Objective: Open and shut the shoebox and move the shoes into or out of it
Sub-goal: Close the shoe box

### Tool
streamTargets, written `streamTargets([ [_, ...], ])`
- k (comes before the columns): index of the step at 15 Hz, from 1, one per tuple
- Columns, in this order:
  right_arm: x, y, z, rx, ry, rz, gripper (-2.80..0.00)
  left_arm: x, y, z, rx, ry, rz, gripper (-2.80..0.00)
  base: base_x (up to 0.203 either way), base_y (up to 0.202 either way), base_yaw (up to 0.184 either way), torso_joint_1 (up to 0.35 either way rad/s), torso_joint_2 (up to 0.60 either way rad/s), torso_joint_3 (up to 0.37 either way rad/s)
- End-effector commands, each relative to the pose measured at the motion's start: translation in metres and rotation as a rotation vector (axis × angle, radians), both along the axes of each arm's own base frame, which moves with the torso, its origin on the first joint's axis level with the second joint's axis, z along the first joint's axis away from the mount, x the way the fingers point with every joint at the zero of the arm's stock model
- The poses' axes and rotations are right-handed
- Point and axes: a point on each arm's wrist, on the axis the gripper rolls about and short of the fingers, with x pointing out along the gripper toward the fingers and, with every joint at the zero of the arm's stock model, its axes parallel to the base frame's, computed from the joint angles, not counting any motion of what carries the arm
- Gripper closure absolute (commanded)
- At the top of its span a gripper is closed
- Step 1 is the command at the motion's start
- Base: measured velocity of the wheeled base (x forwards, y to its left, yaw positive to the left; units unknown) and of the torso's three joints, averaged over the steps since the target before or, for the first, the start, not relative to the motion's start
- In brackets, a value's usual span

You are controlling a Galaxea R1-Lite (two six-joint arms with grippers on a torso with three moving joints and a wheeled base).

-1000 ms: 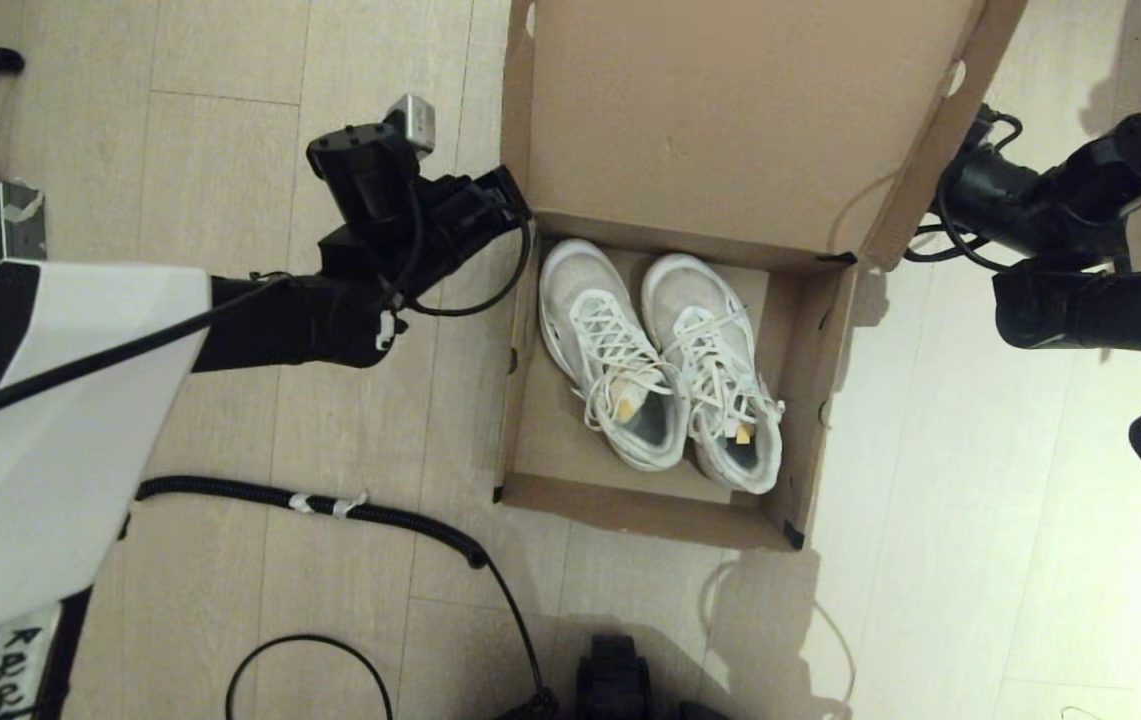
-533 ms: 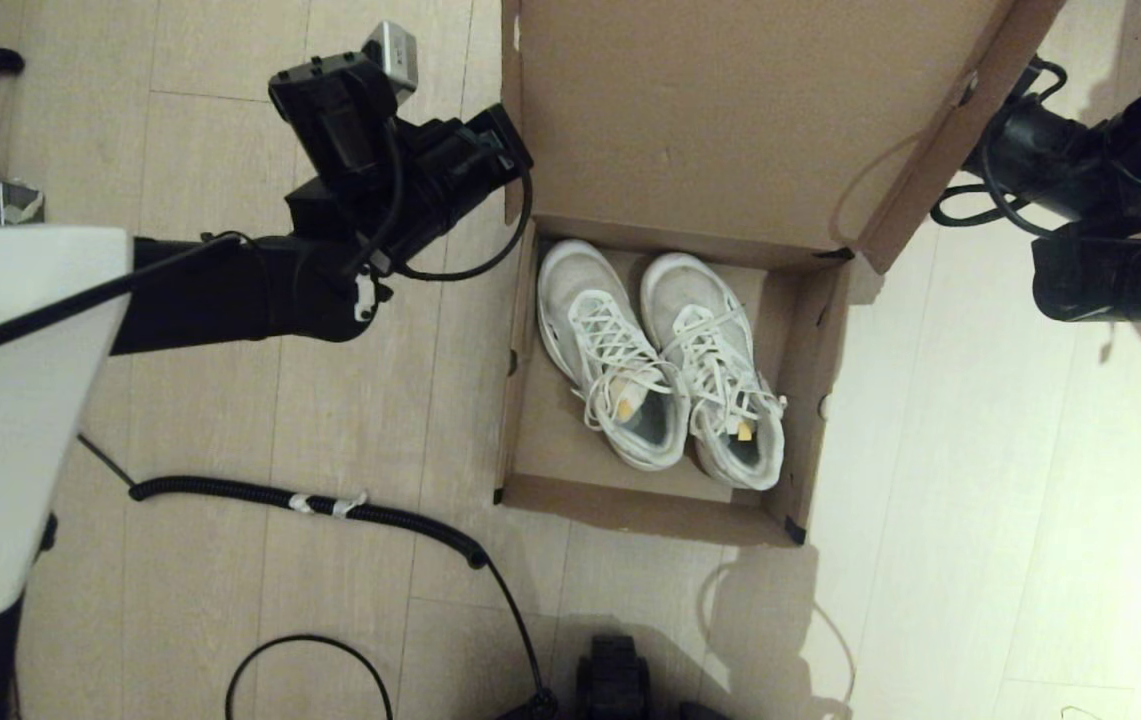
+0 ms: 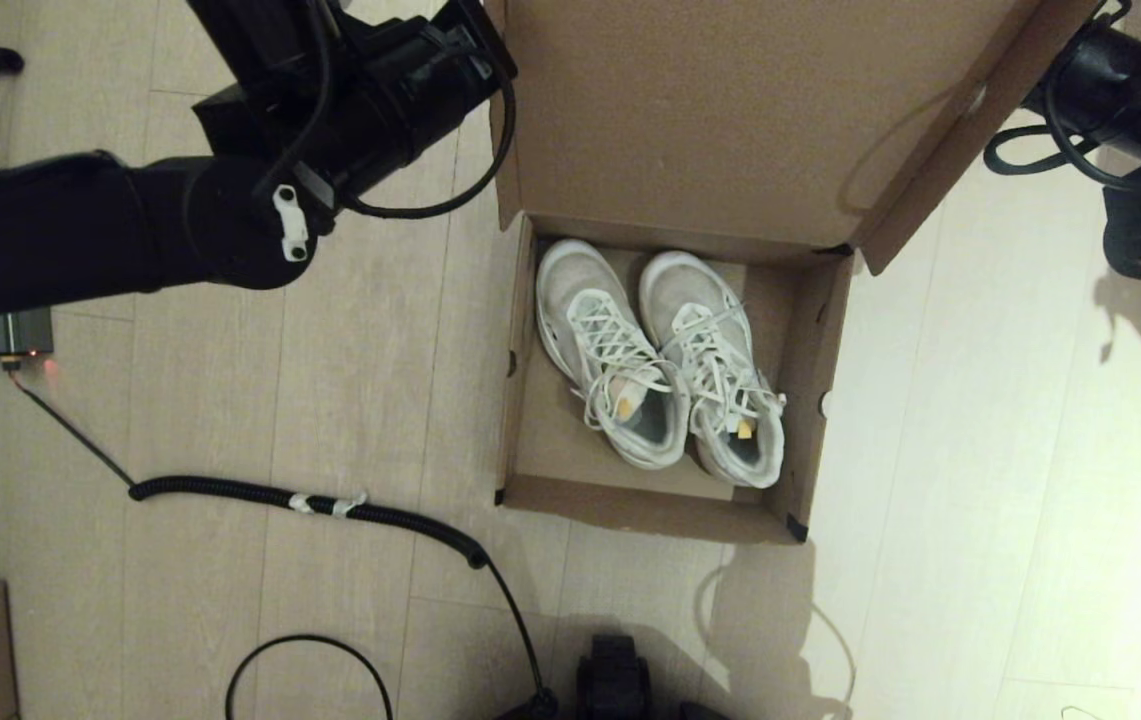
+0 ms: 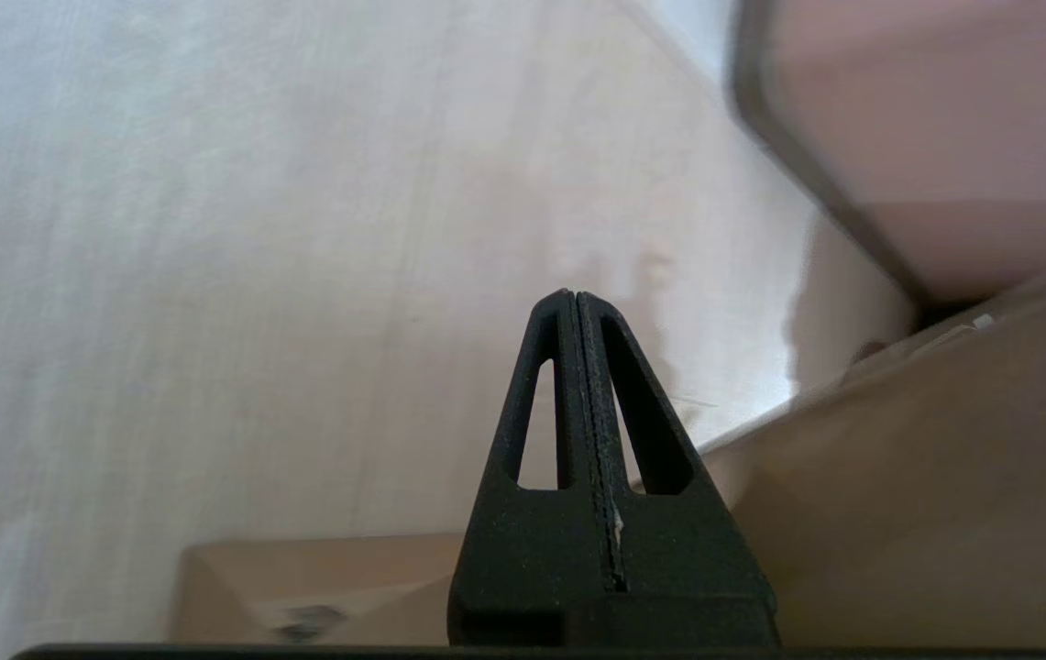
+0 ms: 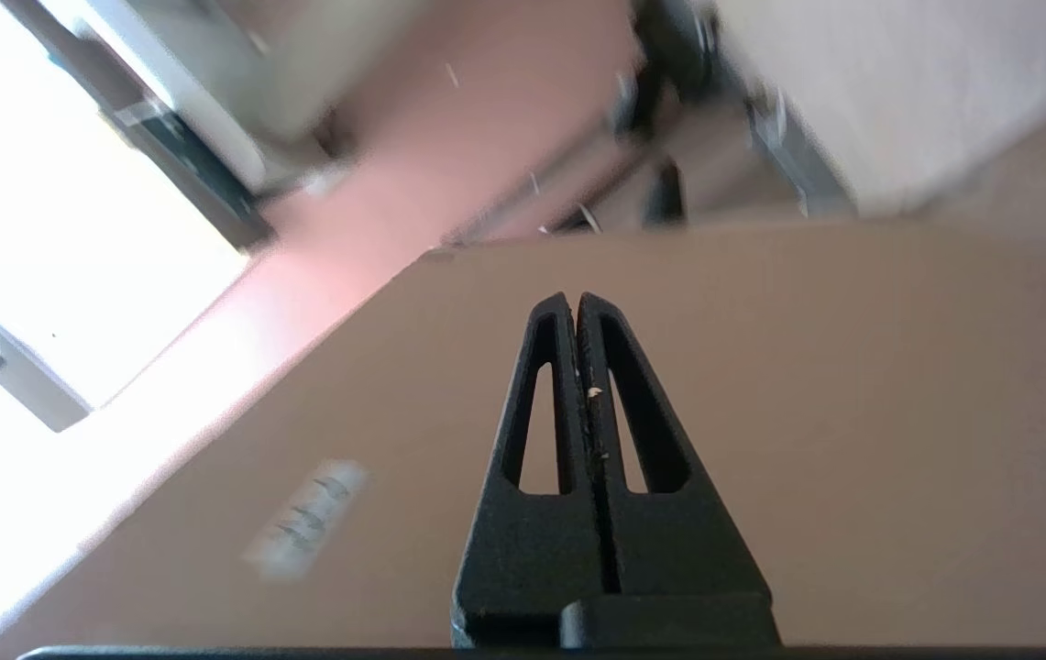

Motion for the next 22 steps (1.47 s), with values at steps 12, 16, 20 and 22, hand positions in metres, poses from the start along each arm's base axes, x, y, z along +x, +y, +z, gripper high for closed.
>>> streamTargets([
  [12, -0.048, 0.006, -0.018, -0.228, 0.078, 0.183, 0.00, -0.077, 0.026, -0.004, 0.043, 0.087, -0.048, 0.00, 0.000, 0.000, 0.000, 0.000, 0.00, 0.000],
  [16, -0.062, 0.006, -0.041, -0.307, 0.047, 0.225, 0.00, -0.094, 0.036, -0.024, 0.074, 0.140, -0.053, 0.00, 0.000, 0.000, 0.000, 0.000, 0.00, 0.000],
  [20, -0.071, 0.006, -0.077, -0.317, 0.110, 0.248, 0.00, -0.108, 0.044, -0.045, 0.085, 0.146, -0.059, 0.00, 0.000, 0.000, 0.000, 0.000, 0.00, 0.000],
  [22, -0.075, 0.004, -0.091, -0.319, 0.118, 0.240, 0.00, -0.113, 0.047, -0.048, 0.089, 0.152, -0.060, 0.00, 0.000, 0.000, 0.000, 0.000, 0.00, 0.000],
])
